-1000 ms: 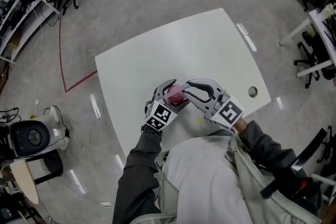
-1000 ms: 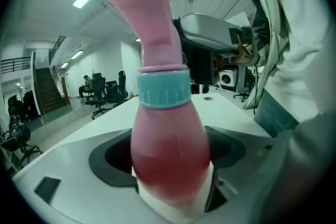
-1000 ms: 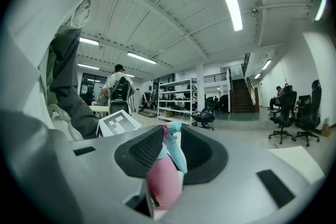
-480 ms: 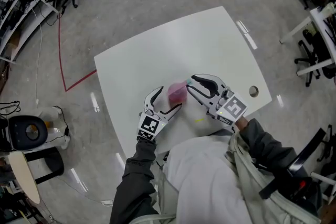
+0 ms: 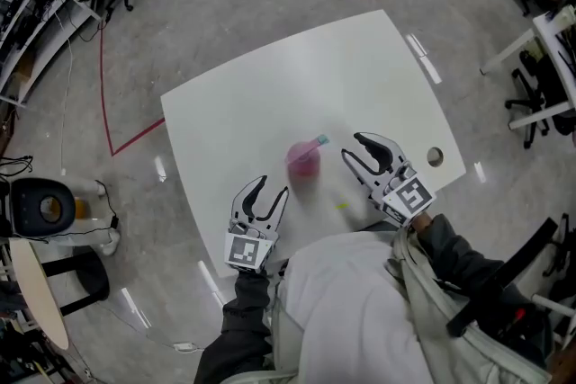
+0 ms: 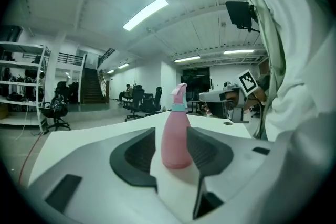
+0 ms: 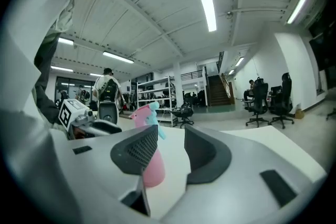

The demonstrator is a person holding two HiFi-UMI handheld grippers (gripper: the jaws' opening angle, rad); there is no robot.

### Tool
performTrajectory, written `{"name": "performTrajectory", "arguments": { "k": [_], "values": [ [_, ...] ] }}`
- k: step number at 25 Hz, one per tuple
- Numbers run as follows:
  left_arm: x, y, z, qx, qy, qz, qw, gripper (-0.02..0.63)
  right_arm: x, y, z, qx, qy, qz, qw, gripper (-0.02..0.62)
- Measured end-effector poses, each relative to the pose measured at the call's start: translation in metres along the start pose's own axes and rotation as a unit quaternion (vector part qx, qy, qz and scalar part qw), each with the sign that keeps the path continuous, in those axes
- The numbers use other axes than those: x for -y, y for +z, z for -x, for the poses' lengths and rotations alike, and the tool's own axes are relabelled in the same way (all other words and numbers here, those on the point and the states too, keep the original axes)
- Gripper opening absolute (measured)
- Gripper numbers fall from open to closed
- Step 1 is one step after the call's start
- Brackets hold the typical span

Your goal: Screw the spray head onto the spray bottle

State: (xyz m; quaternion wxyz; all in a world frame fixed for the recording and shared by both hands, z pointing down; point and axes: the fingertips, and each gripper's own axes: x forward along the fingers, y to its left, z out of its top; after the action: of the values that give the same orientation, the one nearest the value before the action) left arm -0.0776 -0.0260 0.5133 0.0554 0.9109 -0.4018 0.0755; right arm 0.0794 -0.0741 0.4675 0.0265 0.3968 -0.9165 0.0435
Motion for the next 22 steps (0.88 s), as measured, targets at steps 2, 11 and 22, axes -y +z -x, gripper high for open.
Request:
{"name": "performTrajectory", "arguments": {
  "k": [2,11,22],
  "values": [
    [-0.002,0.002,0.005,0.007,0.021,0.012,0.9997,0.092,-0.001,-0.015,0.001,-0.020,-0.010,0.009,1.000,0.132],
    [0.009,-0.007,0.006,0.013,0.045,0.074,0.9961,0.005,-0.025,-0.038,0.008,-0.040,-0.011,0.019,0.999,-0.005],
    [0.018,-0.014,-0.001,0.012,0.042,0.098,0.9943,0.005,-0.019,-0.047,0.008,-0.053,-0.020,-0.004,0.998,-0.005]
  ]
}}
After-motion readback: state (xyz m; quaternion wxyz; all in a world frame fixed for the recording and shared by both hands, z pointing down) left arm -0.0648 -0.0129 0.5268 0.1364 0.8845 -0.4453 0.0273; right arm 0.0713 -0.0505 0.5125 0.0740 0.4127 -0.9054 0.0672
